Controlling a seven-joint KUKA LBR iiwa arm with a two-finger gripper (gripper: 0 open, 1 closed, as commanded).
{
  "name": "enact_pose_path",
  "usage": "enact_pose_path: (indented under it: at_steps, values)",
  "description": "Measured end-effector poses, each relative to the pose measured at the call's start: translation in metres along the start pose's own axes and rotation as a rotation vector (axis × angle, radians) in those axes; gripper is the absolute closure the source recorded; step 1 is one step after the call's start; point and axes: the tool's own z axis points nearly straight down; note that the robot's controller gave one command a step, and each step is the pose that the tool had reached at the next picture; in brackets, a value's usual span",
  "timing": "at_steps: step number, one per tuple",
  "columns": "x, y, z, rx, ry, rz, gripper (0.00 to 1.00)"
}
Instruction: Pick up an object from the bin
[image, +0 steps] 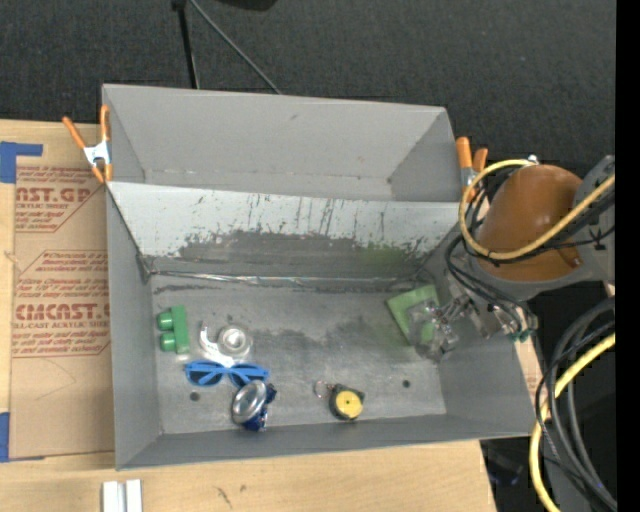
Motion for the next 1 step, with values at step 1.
enact_pose_path:
  at_steps: [1]
  values:
    - [0.0001, -0.0003, 0.0000, 0.001, 0.000, 0.000, 0.00]
